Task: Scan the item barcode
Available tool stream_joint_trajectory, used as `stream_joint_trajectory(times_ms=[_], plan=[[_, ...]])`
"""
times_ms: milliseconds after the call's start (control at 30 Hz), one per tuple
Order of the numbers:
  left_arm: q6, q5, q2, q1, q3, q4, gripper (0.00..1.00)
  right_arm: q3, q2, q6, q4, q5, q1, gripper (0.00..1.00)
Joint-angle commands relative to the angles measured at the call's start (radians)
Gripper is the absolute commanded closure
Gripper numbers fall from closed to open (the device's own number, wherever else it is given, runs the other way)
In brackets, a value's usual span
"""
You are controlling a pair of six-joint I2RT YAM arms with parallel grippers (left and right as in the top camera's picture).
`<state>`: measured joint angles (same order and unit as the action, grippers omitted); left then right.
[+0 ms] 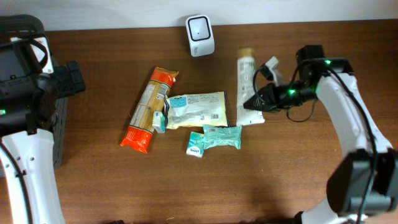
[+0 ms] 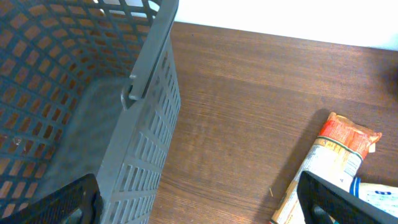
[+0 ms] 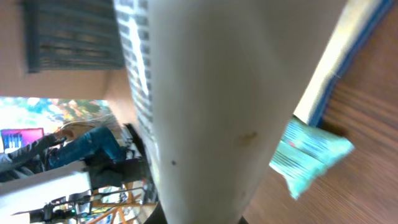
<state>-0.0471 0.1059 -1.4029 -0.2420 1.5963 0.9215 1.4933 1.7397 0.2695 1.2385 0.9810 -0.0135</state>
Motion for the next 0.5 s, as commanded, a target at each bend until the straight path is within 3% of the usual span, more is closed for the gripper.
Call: stream_joint_trajectory(times_ms=[0, 100, 167, 267, 400, 467], plan=[[0.009, 0.007, 0.001, -0.003, 0.007, -0.003, 0.01, 0.025, -0.090, 0.048, 0.004, 0.175, 0.000, 0.96], [0.010, 0.007, 0.001, -0.003, 0.007, -0.003, 0.01, 0.036, -0.117, -0.021, 0.018, 0.107, 0.005, 0.96], [0.009, 0.007, 0.001, -0.003, 0.007, -0.003, 0.01, 0.119, -0.115, -0.146, 0.042, -0.140, 0.071, 0.96], [0.009, 0.007, 0.001, -0.003, 0.007, -0.003, 0.01, 0.473, -0.026, -0.309, 0.117, -0.576, 0.225, 0.96], [0.009, 0.007, 0.001, -0.003, 0.007, -0.003, 0.01, 1.173, 0.412, -0.309, 0.240, -0.958, 0.336, 0.96], [0.009, 0.007, 0.001, -0.003, 0.007, -0.003, 0.01, 1.258, 0.544, -0.308, 0.136, -1.157, 0.355, 0.96]])
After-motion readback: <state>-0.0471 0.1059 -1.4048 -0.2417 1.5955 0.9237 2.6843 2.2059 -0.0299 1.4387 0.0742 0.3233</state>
